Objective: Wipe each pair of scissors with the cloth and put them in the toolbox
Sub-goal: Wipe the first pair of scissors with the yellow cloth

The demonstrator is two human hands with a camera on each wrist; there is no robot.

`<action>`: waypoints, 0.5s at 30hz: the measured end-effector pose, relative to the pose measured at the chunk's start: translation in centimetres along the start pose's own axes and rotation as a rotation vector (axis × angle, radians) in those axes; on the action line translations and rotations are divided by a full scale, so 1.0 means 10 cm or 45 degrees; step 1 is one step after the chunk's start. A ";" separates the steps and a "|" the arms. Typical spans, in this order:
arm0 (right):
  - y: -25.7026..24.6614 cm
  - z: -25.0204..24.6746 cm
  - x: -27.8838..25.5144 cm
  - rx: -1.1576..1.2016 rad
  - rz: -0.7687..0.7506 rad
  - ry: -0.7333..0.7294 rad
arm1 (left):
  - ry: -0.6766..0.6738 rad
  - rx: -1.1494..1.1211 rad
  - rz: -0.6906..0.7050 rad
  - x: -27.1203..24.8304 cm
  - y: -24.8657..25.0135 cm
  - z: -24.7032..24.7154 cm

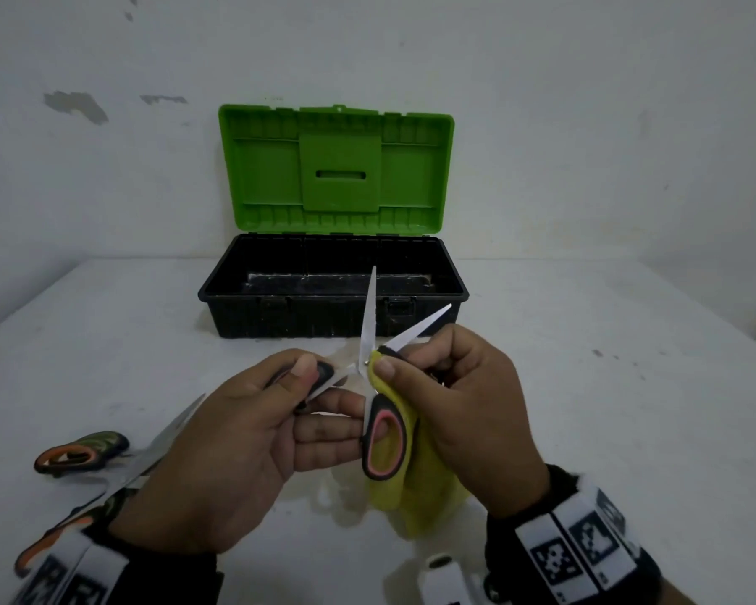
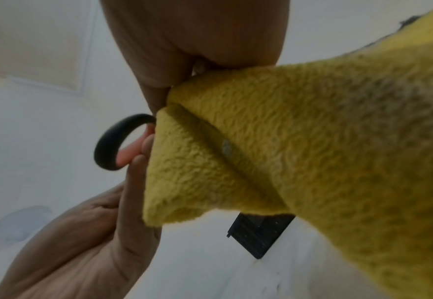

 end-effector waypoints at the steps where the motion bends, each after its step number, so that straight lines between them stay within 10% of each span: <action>1: 0.01 -0.01 0.00 0.009 0.014 0.023 | -0.007 0.001 -0.002 -0.01 0.00 0.01; 15: 0.04 -0.16 0.07 0.072 0.085 0.232 | -0.023 0.000 0.012 -0.01 0.01 0.01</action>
Point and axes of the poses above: each hand's wrist, its own x-axis towards the middle knuckle, its own z-axis out of the palm, y = z × x, the point moved 7 cm from there along x, towards the middle knuckle, and after that the axes turned 3 degrees about -z, right-handed, at the moved point
